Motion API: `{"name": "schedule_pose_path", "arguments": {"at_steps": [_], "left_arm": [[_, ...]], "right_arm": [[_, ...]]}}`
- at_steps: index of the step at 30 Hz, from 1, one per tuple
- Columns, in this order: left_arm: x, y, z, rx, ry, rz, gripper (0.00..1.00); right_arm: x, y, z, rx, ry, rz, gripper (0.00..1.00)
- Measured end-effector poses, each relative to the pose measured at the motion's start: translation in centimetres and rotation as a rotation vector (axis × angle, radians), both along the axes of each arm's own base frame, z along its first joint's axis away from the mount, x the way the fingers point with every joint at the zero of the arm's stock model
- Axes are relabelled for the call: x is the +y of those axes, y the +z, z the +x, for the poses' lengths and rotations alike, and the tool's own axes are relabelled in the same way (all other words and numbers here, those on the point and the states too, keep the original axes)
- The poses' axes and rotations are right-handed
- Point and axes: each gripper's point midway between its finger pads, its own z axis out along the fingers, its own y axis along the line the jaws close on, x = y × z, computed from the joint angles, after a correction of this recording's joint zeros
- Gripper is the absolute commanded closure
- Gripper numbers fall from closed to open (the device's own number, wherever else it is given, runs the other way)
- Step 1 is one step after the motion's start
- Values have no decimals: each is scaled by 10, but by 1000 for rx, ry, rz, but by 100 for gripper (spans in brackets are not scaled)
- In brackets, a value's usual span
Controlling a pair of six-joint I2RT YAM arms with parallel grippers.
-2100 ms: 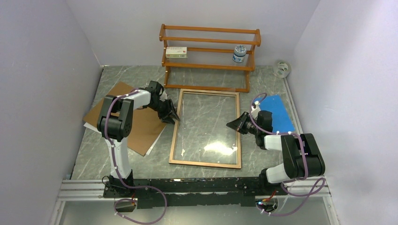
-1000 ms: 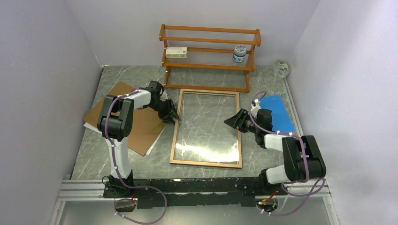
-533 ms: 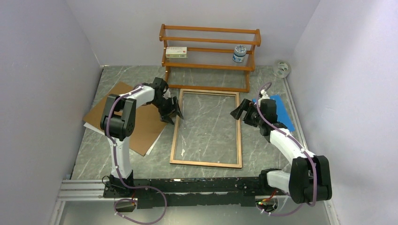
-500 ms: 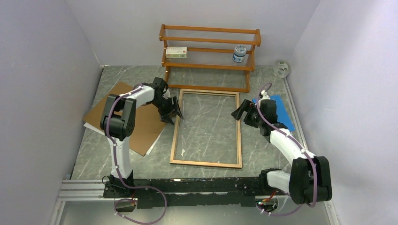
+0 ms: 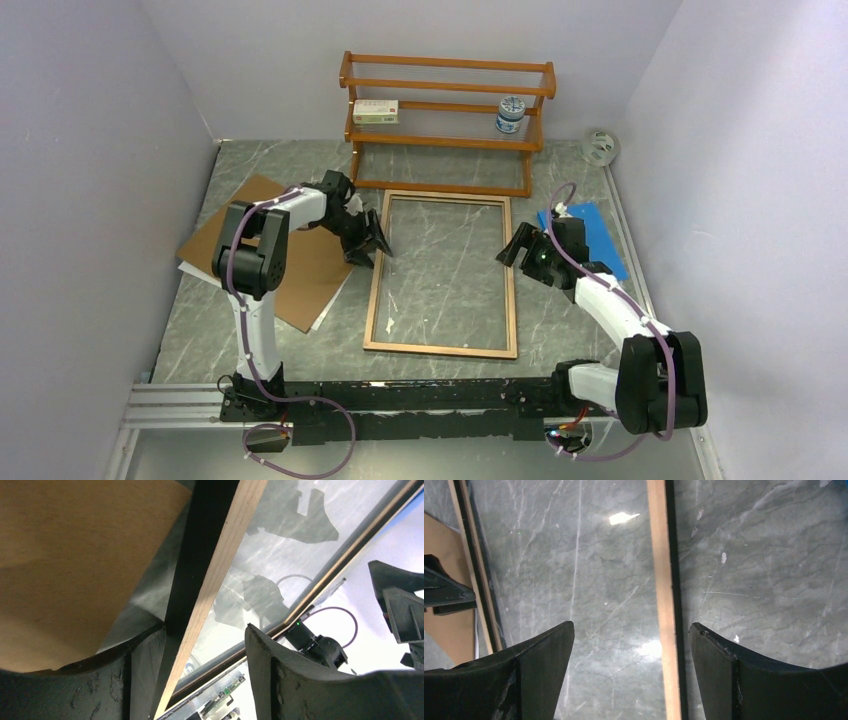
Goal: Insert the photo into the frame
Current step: Place the photo frame item in the photo frame, then pick up the photo frame item at the center of the board.
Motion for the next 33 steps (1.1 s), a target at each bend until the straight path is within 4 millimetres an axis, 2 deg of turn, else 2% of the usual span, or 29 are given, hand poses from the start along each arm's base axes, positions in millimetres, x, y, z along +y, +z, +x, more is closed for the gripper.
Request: {"name": "schedule_pose_path", "arguments": {"at_steps": [6,11,15,18,22,26,29,30,33], "left_arm": [[-12,3,-7,7,-16,-45,26],[5,3,-7,-50,-2,127,21],[42,6,-2,-95,56,317,22],[76,15,5,-130,132,406,23],[133,21,9,-127,281,476,24],[182,15,5,-68,437,516,23],[204,7,-4,-20,524,540,21],[208,5,-10,-4,546,545,21],[219,5,-30,28,607,558,19]], "right_arm": [[10,11,3,0,16,40,15],[33,29,11,-28,55,57,17],[78,44,12,-39,144,78,23],[120,51,12,-31,211,112,29],[172,54,19,-11,269,164,35],[223,49,29,1,319,195,36],[259,45,34,-5,370,198,36],[274,45,37,-16,397,195,36],[304,43,45,-53,452,165,36]]}}
